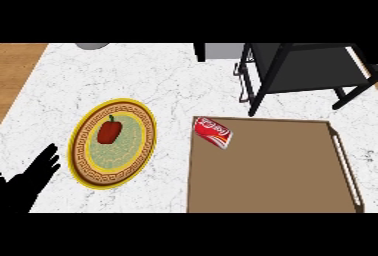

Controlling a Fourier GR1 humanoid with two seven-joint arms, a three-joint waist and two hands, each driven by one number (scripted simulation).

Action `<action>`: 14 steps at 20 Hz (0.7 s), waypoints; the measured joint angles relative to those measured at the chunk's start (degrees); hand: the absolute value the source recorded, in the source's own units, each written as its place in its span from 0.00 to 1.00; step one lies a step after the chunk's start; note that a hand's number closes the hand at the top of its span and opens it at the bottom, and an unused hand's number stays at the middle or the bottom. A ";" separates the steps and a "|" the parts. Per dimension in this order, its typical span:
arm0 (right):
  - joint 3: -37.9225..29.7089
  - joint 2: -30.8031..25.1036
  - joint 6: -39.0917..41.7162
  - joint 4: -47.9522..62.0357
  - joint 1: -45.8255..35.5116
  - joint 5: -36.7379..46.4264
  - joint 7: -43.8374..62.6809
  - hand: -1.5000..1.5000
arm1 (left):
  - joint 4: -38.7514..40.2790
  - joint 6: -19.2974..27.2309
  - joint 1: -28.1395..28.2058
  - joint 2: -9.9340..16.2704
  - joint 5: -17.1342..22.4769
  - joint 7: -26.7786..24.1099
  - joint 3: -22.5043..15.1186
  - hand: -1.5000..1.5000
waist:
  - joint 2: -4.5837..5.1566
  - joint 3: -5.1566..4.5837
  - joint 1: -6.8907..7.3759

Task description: Pick the squash from the tray and place it in the tiered shelf

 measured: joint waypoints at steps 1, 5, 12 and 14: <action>-0.49 -0.59 0.59 1.71 -0.78 -0.41 -0.62 1.00 | -0.07 0.03 -0.12 -0.10 0.26 -0.10 -0.18 0.50 | 0.03 0.00 0.19; -1.14 -2.47 3.18 8.16 -3.72 -1.59 -3.89 1.00 | 0.39 -0.07 -1.22 -0.14 1.14 -0.23 -0.91 0.50 | 0.19 0.01 0.62; 0.10 -4.37 4.65 18.07 -6.29 0.85 -12.07 1.00 | 0.88 0.14 -2.78 0.93 2.73 -0.63 -2.63 0.50 | 0.47 0.18 1.34; 0.55 -4.43 4.23 20.47 -6.34 1.94 -14.59 1.00 | 0.94 0.53 -3.12 1.31 3.10 -0.83 -3.12 0.50 | 0.49 0.15 1.44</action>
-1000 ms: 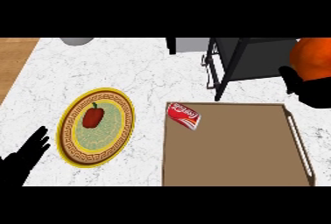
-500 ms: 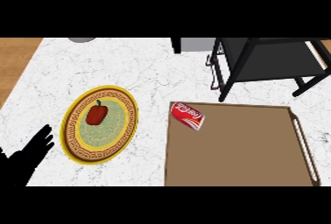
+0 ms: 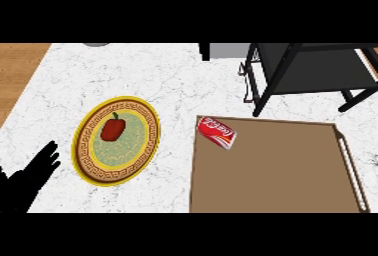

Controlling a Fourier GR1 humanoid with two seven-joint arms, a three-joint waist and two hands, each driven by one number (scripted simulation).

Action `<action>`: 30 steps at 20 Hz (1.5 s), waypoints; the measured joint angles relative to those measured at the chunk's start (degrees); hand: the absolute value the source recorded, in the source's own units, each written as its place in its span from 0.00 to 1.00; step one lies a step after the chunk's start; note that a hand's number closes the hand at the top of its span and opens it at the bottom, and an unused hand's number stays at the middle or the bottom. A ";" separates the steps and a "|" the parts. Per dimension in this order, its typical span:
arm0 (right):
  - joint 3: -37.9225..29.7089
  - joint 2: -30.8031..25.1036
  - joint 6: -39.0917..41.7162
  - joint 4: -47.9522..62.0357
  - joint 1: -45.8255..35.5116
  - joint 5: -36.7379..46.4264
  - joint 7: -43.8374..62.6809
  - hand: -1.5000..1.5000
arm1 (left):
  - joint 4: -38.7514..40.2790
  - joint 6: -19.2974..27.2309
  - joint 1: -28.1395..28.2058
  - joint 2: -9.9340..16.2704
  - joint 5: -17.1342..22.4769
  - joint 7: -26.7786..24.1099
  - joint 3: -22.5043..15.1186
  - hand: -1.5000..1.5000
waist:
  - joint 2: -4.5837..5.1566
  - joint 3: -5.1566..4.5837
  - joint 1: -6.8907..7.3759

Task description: Pick the squash from the tray and place it in the tiered shelf

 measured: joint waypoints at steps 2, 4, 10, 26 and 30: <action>0.39 0.13 -1.06 2.46 -0.41 1.39 -2.15 1.00 | 0.12 -0.23 0.08 0.18 0.37 -0.53 -0.67 0.50 | 0.04 -0.01 0.31; 0.59 0.42 -2.16 5.16 -0.79 2.50 -4.11 1.00 | 0.17 -0.37 -0.32 0.42 0.90 -0.61 -1.17 0.50 | 0.09 -0.04 0.39; 1.53 0.99 -5.22 11.82 -2.38 5.68 -10.17 1.00 | 1.08 0.05 -1.33 1.25 2.17 -1.36 -2.55 0.50 | 0.19 0.06 0.48; 1.48 2.07 -9.06 26.13 -7.38 8.88 -21.17 0.00 | 4.66 0.40 -4.98 -0.42 5.30 -3.70 -5.74 0.50 | -0.08 -0.22 -0.09; -2.57 3.92 -12.56 29.48 -9.29 6.56 -20.05 0.00 | 5.42 0.31 -5.61 -0.86 5.95 -4.33 -6.59 0.50 | -0.26 -0.38 -0.22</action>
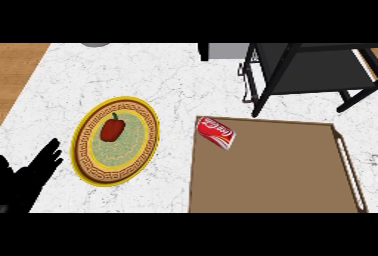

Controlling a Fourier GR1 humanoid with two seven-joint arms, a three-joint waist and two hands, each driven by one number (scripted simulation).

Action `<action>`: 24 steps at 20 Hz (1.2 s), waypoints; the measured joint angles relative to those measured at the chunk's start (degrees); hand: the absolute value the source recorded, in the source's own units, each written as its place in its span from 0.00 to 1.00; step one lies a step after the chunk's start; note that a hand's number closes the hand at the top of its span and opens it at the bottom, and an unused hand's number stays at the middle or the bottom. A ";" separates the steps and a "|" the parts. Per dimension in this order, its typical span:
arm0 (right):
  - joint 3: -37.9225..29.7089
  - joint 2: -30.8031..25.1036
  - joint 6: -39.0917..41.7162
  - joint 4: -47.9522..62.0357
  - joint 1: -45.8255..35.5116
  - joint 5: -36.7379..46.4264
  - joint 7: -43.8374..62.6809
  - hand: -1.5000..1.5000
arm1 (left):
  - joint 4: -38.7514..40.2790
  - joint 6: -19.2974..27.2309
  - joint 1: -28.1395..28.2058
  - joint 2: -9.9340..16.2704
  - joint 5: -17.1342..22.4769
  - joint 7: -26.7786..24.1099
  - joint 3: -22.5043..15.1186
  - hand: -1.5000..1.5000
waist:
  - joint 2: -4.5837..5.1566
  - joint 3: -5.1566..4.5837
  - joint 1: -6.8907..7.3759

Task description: Pick the squash from the tray and place it in the tiered shelf

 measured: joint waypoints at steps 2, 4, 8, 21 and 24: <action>-1.98 0.28 -1.03 1.67 -0.81 -1.28 0.14 0.00 | 0.18 -0.06 -0.18 -0.24 0.45 -0.43 -0.28 0.50 | -0.08 -0.02 0.03; -4.18 1.11 -2.22 3.35 -1.73 -3.03 0.02 0.00 | 0.48 -0.35 -0.66 -0.21 0.80 -0.47 -0.59 0.50 | -0.07 -0.09 0.04; -8.75 1.57 -3.18 6.38 -4.19 -7.00 0.23 0.00 | 1.34 0.43 -1.51 -0.61 1.26 -0.59 -1.74 0.50 | -0.13 -0.04 -0.07; -19.17 -6.47 -12.78 13.74 -7.81 -10.22 0.97 0.00 | 4.07 0.05 -3.87 -1.50 3.88 -2.61 -3.74 0.50 | -0.14 -0.38 -0.48; -21.96 -9.81 -14.21 15.61 -7.31 -11.12 0.94 0.00 | 4.15 0.45 -3.92 -1.99 4.31 -3.19 -4.44 0.50 | -0.22 -0.50 -0.59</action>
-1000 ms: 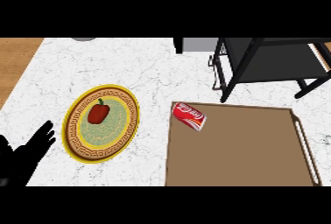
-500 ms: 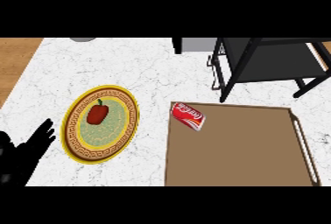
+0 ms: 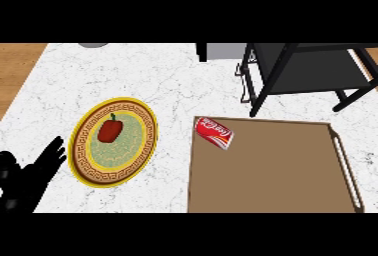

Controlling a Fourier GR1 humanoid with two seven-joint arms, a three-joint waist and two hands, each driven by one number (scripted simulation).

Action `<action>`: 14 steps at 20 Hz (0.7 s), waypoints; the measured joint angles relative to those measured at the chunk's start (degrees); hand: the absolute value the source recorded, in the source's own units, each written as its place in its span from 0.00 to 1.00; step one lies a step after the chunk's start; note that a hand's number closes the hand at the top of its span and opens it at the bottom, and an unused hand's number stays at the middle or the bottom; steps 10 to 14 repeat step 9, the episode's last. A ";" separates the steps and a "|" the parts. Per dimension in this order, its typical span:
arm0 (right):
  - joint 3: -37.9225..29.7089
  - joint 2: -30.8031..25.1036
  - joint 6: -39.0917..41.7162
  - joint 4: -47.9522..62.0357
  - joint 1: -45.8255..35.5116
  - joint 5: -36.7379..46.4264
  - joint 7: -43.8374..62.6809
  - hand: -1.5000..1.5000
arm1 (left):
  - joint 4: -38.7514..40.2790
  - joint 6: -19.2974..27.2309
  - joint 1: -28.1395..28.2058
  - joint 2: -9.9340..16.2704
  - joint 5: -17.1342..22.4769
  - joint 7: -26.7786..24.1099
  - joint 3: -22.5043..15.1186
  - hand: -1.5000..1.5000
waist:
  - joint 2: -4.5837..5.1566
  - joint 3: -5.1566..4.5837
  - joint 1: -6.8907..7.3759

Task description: Pick the squash from the tray and place it in the tiered shelf

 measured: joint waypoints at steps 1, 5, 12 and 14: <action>-0.92 -1.42 0.11 0.64 -0.05 -0.46 0.32 0.00 | 0.28 0.18 -0.08 -0.52 0.32 -0.18 -0.01 0.50 | 0.02 -0.14 -0.14; -4.21 -6.23 2.70 4.45 1.20 -2.57 -0.79 0.00 | 1.65 0.56 -1.35 -1.22 0.82 0.18 -0.45 0.50 | 0.19 -0.41 -0.29; -6.75 -11.17 8.30 7.97 3.33 -4.81 -2.77 0.00 | 1.93 0.37 -3.15 -2.80 1.37 0.81 -0.08 0.50 | 0.27 -0.76 -0.38; -6.75 -11.17 8.30 7.97 3.33 -4.81 -2.77 0.00 | 1.93 0.37 -3.15 -2.80 1.37 0.81 -0.08 0.50 | 0.27 -0.76 -0.38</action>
